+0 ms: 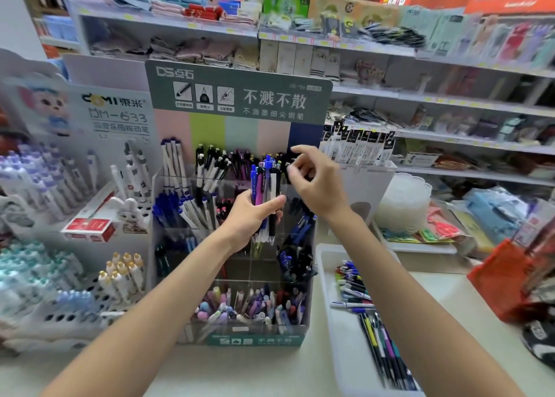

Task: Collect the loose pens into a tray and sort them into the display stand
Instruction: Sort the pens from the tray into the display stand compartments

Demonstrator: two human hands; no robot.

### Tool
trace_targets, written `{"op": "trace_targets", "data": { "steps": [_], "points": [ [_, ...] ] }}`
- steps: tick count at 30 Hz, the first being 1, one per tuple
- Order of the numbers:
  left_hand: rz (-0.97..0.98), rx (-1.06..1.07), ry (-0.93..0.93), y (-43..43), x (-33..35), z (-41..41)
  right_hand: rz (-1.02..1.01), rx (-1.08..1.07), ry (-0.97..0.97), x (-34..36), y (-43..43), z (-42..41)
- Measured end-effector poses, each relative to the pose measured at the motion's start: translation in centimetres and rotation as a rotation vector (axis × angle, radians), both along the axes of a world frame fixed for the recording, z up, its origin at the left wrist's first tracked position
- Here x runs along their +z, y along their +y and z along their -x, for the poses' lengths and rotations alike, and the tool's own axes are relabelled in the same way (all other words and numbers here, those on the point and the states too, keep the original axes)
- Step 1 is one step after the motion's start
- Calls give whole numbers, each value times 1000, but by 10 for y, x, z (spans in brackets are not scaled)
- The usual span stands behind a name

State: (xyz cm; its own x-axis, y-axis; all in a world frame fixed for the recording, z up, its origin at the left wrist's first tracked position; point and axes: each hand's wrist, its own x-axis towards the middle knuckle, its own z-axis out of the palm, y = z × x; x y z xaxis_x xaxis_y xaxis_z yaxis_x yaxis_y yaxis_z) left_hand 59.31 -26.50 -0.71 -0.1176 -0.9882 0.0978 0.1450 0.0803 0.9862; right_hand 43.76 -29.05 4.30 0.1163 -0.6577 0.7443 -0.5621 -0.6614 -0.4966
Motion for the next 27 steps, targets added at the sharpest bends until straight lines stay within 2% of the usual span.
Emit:
{"op": "trace_targets", "data": {
  "steps": [2, 5, 8, 14, 22, 27],
  "points": [
    [28, -17, -25, 1, 0, 0, -137, 51, 56, -8, 6, -13],
    [40, -4, -40, 5, -1, -8, -268, 69, 11, -10, 6, -22],
    [36, 31, -69, 8, -3, -23, -401, 175, 16, -8, 5, -29],
    [60, 115, -145, 8, 0, -48, -403, 168, 55, -6, 9, -60],
    [60, 146, -191, 11, 8, -78, -452, 166, -31, -5, 4, -92],
    [22, 202, -83, 15, 8, -91, -479, 143, -119, 1, 0, -101]
  ]
}}
